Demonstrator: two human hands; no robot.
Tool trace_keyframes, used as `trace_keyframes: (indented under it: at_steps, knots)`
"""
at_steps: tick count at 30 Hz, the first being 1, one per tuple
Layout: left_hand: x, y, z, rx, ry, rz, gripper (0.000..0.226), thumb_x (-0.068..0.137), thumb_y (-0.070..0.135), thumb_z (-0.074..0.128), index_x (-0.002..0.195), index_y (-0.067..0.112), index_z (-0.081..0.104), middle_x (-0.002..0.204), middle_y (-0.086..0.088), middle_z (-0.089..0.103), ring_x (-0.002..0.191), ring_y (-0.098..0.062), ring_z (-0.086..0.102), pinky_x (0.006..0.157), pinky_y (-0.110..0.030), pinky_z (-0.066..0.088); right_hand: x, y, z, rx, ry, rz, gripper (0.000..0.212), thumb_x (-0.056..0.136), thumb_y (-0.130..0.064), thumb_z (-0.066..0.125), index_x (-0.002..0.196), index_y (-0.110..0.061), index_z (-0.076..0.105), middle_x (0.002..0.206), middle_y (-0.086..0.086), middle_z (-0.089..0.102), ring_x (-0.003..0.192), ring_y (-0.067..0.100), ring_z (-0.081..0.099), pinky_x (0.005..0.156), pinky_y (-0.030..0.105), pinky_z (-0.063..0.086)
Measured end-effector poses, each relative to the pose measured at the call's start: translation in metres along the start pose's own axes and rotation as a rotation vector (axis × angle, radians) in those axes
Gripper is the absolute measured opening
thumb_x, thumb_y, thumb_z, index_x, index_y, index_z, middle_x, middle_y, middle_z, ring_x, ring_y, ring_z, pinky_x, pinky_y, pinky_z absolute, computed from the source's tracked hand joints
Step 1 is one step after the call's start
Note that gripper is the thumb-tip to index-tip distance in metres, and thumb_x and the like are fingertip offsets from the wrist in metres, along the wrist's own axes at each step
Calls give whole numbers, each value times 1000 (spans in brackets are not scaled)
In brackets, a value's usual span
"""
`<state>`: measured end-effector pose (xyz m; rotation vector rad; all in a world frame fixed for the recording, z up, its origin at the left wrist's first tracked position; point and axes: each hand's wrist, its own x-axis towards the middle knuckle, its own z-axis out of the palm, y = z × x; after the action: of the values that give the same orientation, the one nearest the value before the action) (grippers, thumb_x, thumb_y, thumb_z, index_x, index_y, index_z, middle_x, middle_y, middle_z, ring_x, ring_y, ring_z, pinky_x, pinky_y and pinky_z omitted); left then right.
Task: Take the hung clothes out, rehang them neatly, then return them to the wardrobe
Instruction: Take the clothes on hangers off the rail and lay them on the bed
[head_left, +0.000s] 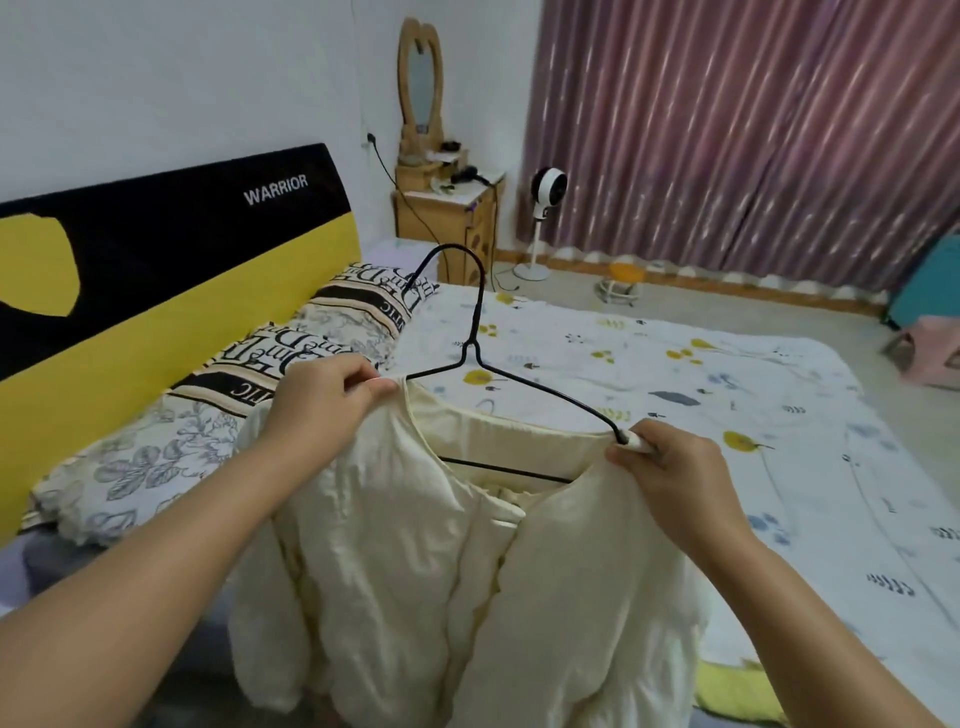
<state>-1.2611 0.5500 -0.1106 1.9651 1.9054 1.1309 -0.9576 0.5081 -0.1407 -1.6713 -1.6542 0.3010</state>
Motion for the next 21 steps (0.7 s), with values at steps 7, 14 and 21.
trace_keyframes:
  at_steps: [7,14,21]
  knots:
    - [108,-16,95,33,-37,-8,19,82,32,67,78,14,68,57,11,52,53,-5,43,49,-25,28,114,60,46,10,-34,44,36,81,-18,68,60,-6,41,51,-2,37,53,15,35,52,33,24]
    - [216,-52,203,75,-97,-43,18,85,32,64,77,15,65,62,10,54,64,-13,51,52,-23,29,239,124,118,-5,-88,141,42,83,-17,64,55,-17,33,52,-2,38,55,15,36,51,32,23]
    - [274,-112,311,269,-279,-93,36,92,31,53,122,10,54,120,-11,57,111,-28,51,84,-34,39,324,201,217,149,-107,258,39,81,-8,65,54,-16,38,51,-5,33,53,11,32,51,26,21]
